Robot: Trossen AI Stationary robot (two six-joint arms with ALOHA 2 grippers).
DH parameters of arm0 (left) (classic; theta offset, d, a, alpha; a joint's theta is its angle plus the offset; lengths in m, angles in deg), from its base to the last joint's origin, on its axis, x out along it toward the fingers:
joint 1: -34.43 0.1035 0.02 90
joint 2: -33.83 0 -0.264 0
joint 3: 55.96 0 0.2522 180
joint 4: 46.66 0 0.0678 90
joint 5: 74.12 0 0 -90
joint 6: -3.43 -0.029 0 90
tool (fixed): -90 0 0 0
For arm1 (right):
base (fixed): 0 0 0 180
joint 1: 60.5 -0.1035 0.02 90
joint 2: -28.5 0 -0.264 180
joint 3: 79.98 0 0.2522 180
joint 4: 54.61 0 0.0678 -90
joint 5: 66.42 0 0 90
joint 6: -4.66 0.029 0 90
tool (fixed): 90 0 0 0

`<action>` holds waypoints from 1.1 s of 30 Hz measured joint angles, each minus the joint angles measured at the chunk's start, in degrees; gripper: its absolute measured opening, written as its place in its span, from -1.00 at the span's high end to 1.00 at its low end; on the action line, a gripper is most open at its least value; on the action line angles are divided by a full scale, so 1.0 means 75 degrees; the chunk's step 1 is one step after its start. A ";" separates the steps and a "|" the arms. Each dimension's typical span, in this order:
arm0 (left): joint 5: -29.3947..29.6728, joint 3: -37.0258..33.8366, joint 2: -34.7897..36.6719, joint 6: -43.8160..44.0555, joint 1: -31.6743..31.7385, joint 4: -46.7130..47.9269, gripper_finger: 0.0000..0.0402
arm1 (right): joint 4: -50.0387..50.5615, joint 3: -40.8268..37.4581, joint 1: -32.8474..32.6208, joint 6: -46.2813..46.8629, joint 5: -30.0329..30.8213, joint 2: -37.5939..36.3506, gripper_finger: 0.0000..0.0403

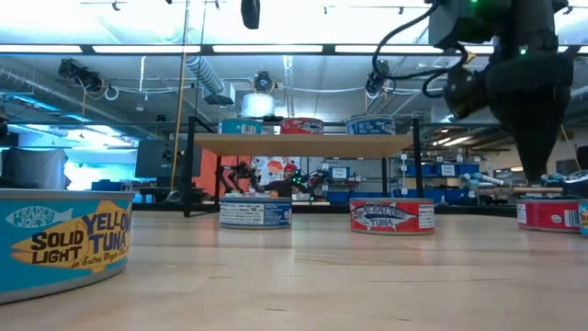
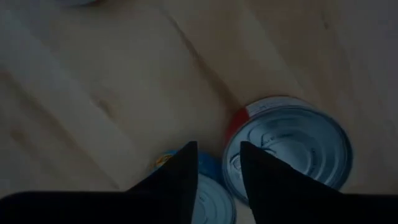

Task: Stack canned seafood by type on shelf
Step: Stack the top red tuna can on top of the other red tuna can on the shelf

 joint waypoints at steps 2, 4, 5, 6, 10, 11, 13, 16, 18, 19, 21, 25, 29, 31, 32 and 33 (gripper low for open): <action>-0.0008 0.0000 -0.0003 0.0001 -0.0019 0.0035 0.99 | -0.0002 -0.0009 -0.0079 0.0282 0.0299 0.0222 0.35; -0.0029 0.0000 -0.0003 0.0001 -0.0022 0.0027 0.99 | -0.0053 -0.0009 -0.0111 0.0536 0.0497 0.0401 0.35; -0.0032 0.0000 -0.0003 0.0001 -0.0022 0.0027 0.99 | -0.0088 -0.0009 -0.0118 0.0637 0.0522 0.0486 0.36; -0.0032 0.0000 -0.0003 0.0001 -0.0022 0.0030 0.99 | -0.0102 -0.0009 -0.0115 0.0716 0.0549 0.0576 0.37; -0.0090 0.0000 -0.0003 0.0001 -0.0022 0.0030 0.99 | -0.0098 -0.0009 -0.0118 0.0779 0.0630 0.1037 0.41; -0.0141 0.0000 -0.0003 0.0002 -0.0022 0.0030 0.99 | -0.0090 -0.0005 -0.0118 0.0823 0.0643 0.1159 0.42; -0.0250 -0.0001 -0.0003 0.0035 -0.0022 0.0036 0.99 | -0.0059 0.0027 -0.0118 0.0890 0.0660 0.1348 0.44; -0.0361 -0.0001 -0.0003 0.0079 -0.0022 0.0033 0.99 | -0.0016 0.0040 -0.0121 0.0891 0.0700 0.1522 0.50; -0.0405 -0.0001 -0.0003 0.0082 -0.0022 0.0036 0.99 | -0.0052 0.0028 -0.0121 0.0891 0.0694 0.1494 0.58; -0.0428 0.0000 -0.0003 0.0082 -0.0022 0.0036 0.99 | -0.0120 0.0020 -0.0121 0.0888 0.0694 0.1416 0.64; -0.0504 0.0000 -0.0003 0.0082 -0.0022 0.0033 0.99 | -0.0280 0.0002 -0.0118 0.0832 0.0663 0.1193 0.80; -0.0649 0.0000 -0.0003 0.0083 -0.0022 0.0029 0.99 | -0.0537 -0.0037 -0.0093 0.0569 0.0485 0.0588 0.95; -0.0734 0.0000 -0.0003 0.0076 -0.0019 0.0024 0.99 | -0.1184 -0.0032 0.0004 0.0430 -0.0021 -0.0138 0.97; -0.0736 0.0000 -0.0003 0.0050 -0.0019 0.0021 0.99 | -0.1674 -0.0031 0.0050 0.0457 -0.0198 -0.0535 0.98; -0.0734 0.0000 -0.0003 0.0050 -0.0019 0.0018 0.99 | -0.1936 -0.0029 0.0083 0.0473 -0.0300 -0.0696 0.98; -0.0734 -0.0001 -0.0003 0.0048 -0.0019 0.0018 0.99 | -0.2180 -0.0029 0.0114 0.0489 -0.0396 -0.0844 0.98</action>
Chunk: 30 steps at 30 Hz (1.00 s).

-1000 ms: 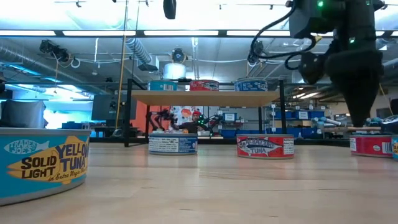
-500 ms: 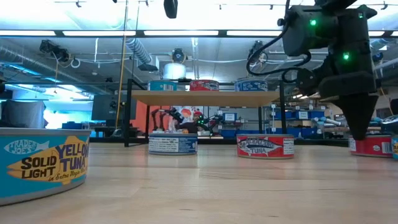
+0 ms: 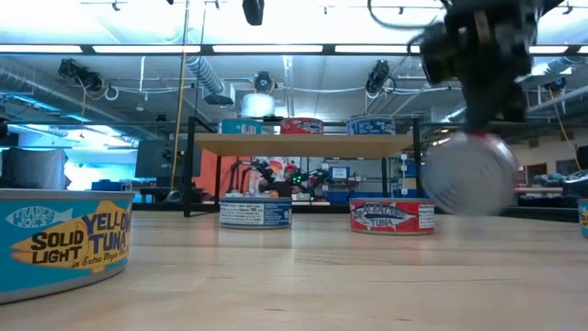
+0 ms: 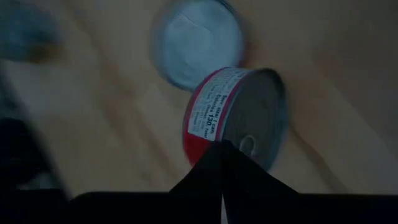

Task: Stack canned seafood by type on shelf
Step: Stack the top red tuna can on top of the other red tuna can on the shelf

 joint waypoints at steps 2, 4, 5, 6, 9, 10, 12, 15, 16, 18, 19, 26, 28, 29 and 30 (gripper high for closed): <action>0.0000 0.0001 0.0000 0.0000 0.0001 0.0000 0.99 | -0.0472 0.0000 0.0054 0.0013 -0.0101 -0.0261 0.98; 0.0000 0.0001 0.0000 -0.0003 0.0003 -0.0003 0.99 | -0.0864 0.0012 0.0118 0.0144 -0.0116 -0.0424 0.98; 0.0000 0.0001 0.0000 -0.0003 0.0003 0.0000 0.99 | -0.0992 -0.0004 0.0159 0.0214 -0.0114 -0.0448 0.98; 0.0000 0.0001 0.0000 -0.0006 0.0003 -0.0003 0.99 | -0.1137 -0.0090 0.0194 0.0281 -0.0123 -0.0473 0.99; 0.0020 0.0001 0.0000 -0.0012 0.0003 -0.0003 0.99 | -0.1524 -0.0529 0.0283 0.0654 -0.0268 -0.0477 0.99; 0.0036 0.0001 0.0000 -0.0014 0.0003 -0.0004 0.99 | -0.1770 -0.0738 0.0301 0.0828 -0.0395 -0.0475 0.99; 0.0041 0.0001 0.0000 -0.0015 0.0003 -0.0003 0.99 | -0.2375 -0.1167 0.0296 0.1207 -0.0650 -0.0475 0.99; 0.0057 0.0001 0.0000 0.0017 0.0003 -0.0006 0.99 | -0.3368 -0.1695 0.0293 0.1816 -0.0861 -0.0475 0.99; 0.0058 0.0001 0.0000 0.0038 0.0003 -0.0006 0.99 | -0.3654 -0.1827 0.0293 0.2016 -0.0874 -0.0475 0.99; 0.0060 0.0001 0.0000 0.0162 0.0003 -0.0028 0.99 | -0.4072 -0.2002 0.0294 0.2345 -0.0868 -0.0481 1.00; 0.0061 0.0001 0.0000 0.0188 0.0003 -0.0046 0.99 | -0.4248 -0.2056 0.0296 0.2444 -0.0865 -0.0525 1.00; 0.0067 0.0001 0.0003 0.0204 0.0003 -0.0076 0.99 | -0.4395 -0.2379 0.0401 0.3185 -0.0873 -0.1114 1.00; 0.0086 -0.0001 0.0003 0.0207 0.0003 -0.0076 0.99 | -0.4174 -0.2549 0.0461 0.3328 -0.0874 -0.1252 1.00; 0.0090 0.0001 0.0003 0.0207 0.0003 -0.0078 0.99 | -0.4105 -0.2650 0.0483 0.3361 -0.0872 -0.1304 1.00; 0.0090 0.0001 0.0003 0.0207 0.0003 -0.0083 0.99 | -0.4110 -0.2765 0.0488 0.3363 -0.0878 -0.1360 1.00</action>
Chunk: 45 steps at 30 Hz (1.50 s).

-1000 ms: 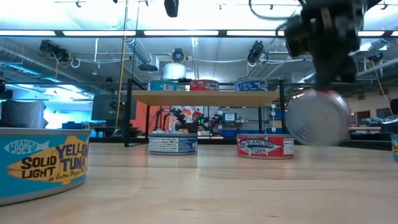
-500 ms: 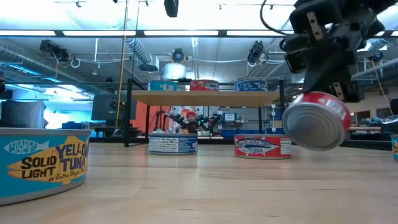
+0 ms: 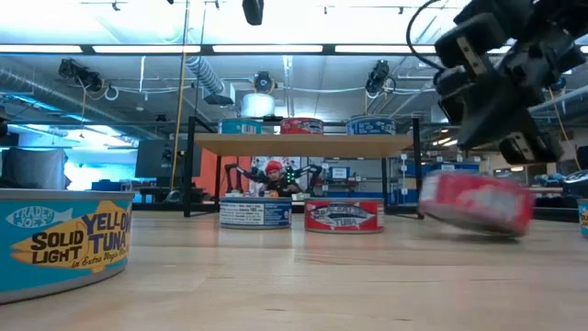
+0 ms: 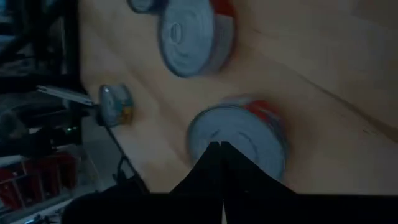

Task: Stack canned seafood by type on shelf
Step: Stack the top red tuna can on top of the other red tuna can on the shelf

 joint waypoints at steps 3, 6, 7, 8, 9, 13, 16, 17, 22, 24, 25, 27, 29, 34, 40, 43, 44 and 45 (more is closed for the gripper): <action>0.0002 0.0000 0.0000 0.0003 0.0000 -0.0007 0.99 | -0.0296 -0.0067 -0.0021 -0.0458 -0.0047 -0.0199 0.96; 0.0001 0.0000 0.0000 0.0007 0.0000 0.0002 0.99 | -0.0199 0.0144 -0.0214 -0.1173 -0.0033 -0.0306 0.82; 0.0003 0.0000 0.0000 0.0009 0.0000 0.0004 0.99 | -0.0129 0.0271 -0.0332 -0.1495 0.0014 -0.0318 0.76; 0.0003 0.0000 0.0000 0.0009 0.0000 0.0025 0.99 | -0.0033 0.0416 -0.0463 -0.1811 0.0049 -0.0319 0.71; 0.0002 0.0000 0.0000 0.0009 0.0000 0.0045 0.99 | 0.0107 0.0584 -0.0619 -0.2121 0.0111 -0.0278 0.65; 0.0003 0.0000 0.0000 0.0009 0.0000 0.0064 0.99 | 0.1341 0.1277 -0.1467 -0.3329 0.0550 0.0140 0.50; 0.0001 0.0000 0.0000 0.0009 0.0002 0.0108 0.99 | 0.1860 0.1756 -0.2166 -0.4044 0.0894 0.0620 0.45; 0.0002 0.0000 0.0000 0.0010 0.0003 0.0115 0.99 | 0.1964 0.1896 -0.2395 -0.4234 0.0974 0.0800 0.44; 0.0001 0.0000 0.0003 0.0136 0.0003 0.0208 0.99 | 0.2611 0.2676 -0.3324 -0.4924 0.1903 0.1805 0.43; 0.0000 0.0000 0.0003 0.0175 0.0003 0.0263 0.99 | 0.3128 0.3005 -0.3587 -0.5372 0.2420 0.2273 0.43; 0.0000 0.0000 0.0003 0.0175 0.0003 0.0313 0.99 | 0.3345 0.3174 -0.3697 -0.5609 0.2683 0.2521 0.43; 0.0000 0.0000 0.0003 0.0178 0.0003 0.0381 0.99 | 0.3607 0.3455 -0.3867 -0.6084 0.3097 0.2946 0.43; 0.0001 0.0000 0.0003 0.0178 0.0003 0.0475 0.99 | 0.3727 0.3662 -0.3991 -0.6513 0.3292 0.3337 0.43; -0.0009 0.0000 0.0003 0.0181 0.0003 0.0524 0.99 | 0.3773 0.3823 -0.4200 -0.6979 0.3426 0.4043 0.45; -0.0029 -0.0002 0.0003 0.0181 0.0003 0.0520 0.99 | 0.3838 0.3847 -0.4264 -0.6934 0.3596 0.4614 0.51; -0.0029 0.0000 0.0003 0.0181 0.0003 0.0529 0.99 | 0.3805 0.3848 -0.4262 -0.6910 0.3760 0.4745 0.54; -0.0029 0.0000 0.0003 0.0181 0.0003 0.0532 0.99 | 0.3797 0.3846 -0.4261 -0.6849 0.3771 0.4743 0.55; -0.0029 0.0000 0.0003 0.0181 0.0003 0.0537 0.99 | 0.3786 0.3843 -0.4261 -0.6791 0.3778 0.4743 0.56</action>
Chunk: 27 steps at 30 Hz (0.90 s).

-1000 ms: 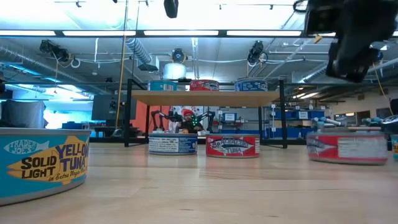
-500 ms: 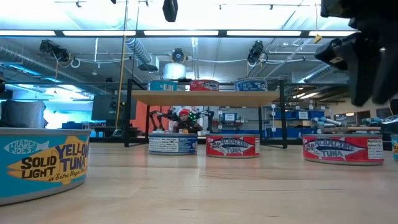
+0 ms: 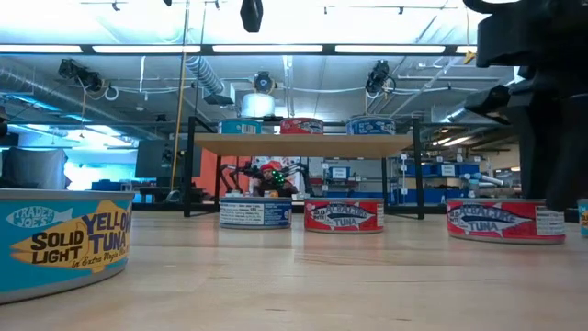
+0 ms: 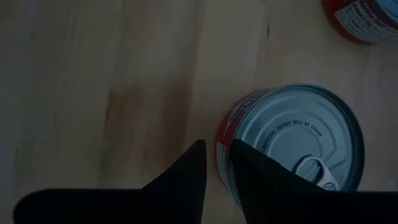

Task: Stack canned seafood by type on shelf
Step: Stack the top red tuna can on top of the other red tuna can on the shelf

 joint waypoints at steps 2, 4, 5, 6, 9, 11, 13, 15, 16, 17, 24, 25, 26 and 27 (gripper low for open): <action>-0.0003 0.0000 0.0000 0.0000 0.0000 0.0019 0.99 | -0.0004 -0.0006 0.0000 0.0073 0.0022 -0.0009 0.58; -0.0004 -0.0003 0.0000 0.0003 0.0000 0.0021 0.99 | -0.0004 -0.0009 0.0000 0.0159 0.0060 -0.0006 0.60; -0.0003 0.0000 0.0000 0.0000 0.0000 0.0020 0.99 | -0.0004 -0.0009 0.0000 0.0225 0.0091 0.0003 0.61; -0.0006 0.0000 0.0000 0.0000 0.0000 0.0021 0.99 | -0.0004 -0.0009 0.0000 0.0263 0.0105 0.0003 0.61; -0.0006 0.0000 0.0000 0.0000 0.0000 0.0024 0.99 | -0.0027 -0.0009 0.0038 0.0275 0.0083 0.0006 0.62; -0.0006 0.0000 0.0000 0.0000 0.0000 0.0024 0.99 | -0.0040 -0.0009 0.0084 0.0251 -0.0029 0.0005 0.65; -0.0006 -0.0002 0.0000 0.0000 0.0000 0.0027 0.99 | -0.0129 -0.0009 0.0116 0.0149 -0.0235 -0.0001 0.73; -0.0006 -0.0002 0.0000 0.0000 0.0000 0.0030 0.99 | -0.0349 -0.0009 0.0120 -0.0014 -0.0444 -0.0024 0.84; -0.0006 -0.0001 0.0000 0.0000 0.0000 0.0029 0.99 | -0.0442 -0.0013 0.0110 -0.0048 -0.0593 -0.0060 0.90; -0.0006 0.0000 0.0000 0.0000 0.0000 0.0030 0.99 | -0.0509 -0.0021 0.0105 -0.0057 -0.0740 -0.0107 0.94; -0.0008 0.0000 0.0000 0.0000 0.0000 0.0027 0.99 | -0.0700 -0.0050 0.0334 0.0707 -0.1527 -0.1060 0.97; -0.0008 0.0000 0.0000 -0.0002 0.0000 0.0027 0.99 | -0.0702 -0.0050 0.0402 0.0838 -0.1610 -0.1262 0.98; -0.0009 0.0000 0.0000 -0.0008 0.0000 0.0027 0.99 | -0.0725 -0.0050 0.0473 0.0990 -0.1705 -0.1477 0.98; -0.0009 0.0000 0.0000 -0.0019 0.0000 0.0027 0.99 | -0.0800 -0.0050 0.0565 0.1145 -0.1818 -0.1702 0.97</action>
